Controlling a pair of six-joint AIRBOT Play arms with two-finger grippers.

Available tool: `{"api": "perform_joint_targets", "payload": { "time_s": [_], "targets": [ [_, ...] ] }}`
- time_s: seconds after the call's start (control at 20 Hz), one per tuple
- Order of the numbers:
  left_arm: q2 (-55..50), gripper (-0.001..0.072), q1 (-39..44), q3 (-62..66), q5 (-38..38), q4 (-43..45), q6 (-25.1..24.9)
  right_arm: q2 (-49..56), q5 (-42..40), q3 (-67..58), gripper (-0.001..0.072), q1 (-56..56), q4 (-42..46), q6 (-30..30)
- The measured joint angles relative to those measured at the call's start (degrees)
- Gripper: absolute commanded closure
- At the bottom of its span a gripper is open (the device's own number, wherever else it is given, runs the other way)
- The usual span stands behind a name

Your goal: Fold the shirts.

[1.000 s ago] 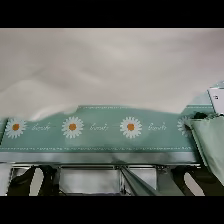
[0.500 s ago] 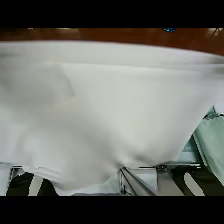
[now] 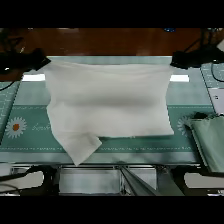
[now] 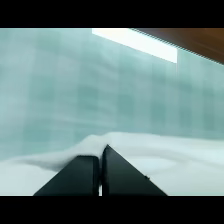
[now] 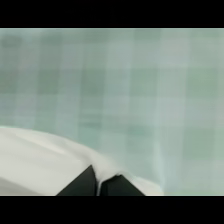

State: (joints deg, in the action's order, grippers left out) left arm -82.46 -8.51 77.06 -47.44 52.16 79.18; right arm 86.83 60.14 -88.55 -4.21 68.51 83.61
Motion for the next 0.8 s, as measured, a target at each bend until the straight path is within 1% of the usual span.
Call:
{"api": "perform_joint_targets", "payload": {
  "time_s": [0.15,0.3,0.4,0.5,0.6,0.7,0.8],
  "targets": [
    [-14.51,0.0694,1.84,11.98,-1.05,-0.44,4.39,12.41,-0.37,-10.84,0.0691,0.0,-1.36,1.4],
    [-22.88,0.0694,2.45,20.61,-6.95,0.07,7.13,19.45,1.07,-18.12,0.0691,-0.02,-1.68,2.58],
    [-24.46,0.0694,2.12,23.19,-10.99,0.59,6.69,21.16,2.78,-20.31,0.0691,-0.26,-1.44,2.47],
    [-24.44,0.0694,1.25,24.63,-16.44,1.97,4.9,21.73,6.4,-21.44,0.0691,-1.03,-1.01,1.86],
    [-23.87,0.0693,0.76,25.2,-22.58,5.7,3.72,22.12,12.02,-21.64,0.0691,-2.1,-0.09,1.44],
    [-23.56,0.0693,0.63,24.76,-28.5,10.75,3.65,22.21,17.22,-20.46,0.0691,-3.17,1.16,1.18],
    [-23.37,0.0693,0.66,22.67,-32.3,13.9,3.56,22.29,20.81,-17.86,0.069,-3.82,2.16,0.98]
  ]
}}
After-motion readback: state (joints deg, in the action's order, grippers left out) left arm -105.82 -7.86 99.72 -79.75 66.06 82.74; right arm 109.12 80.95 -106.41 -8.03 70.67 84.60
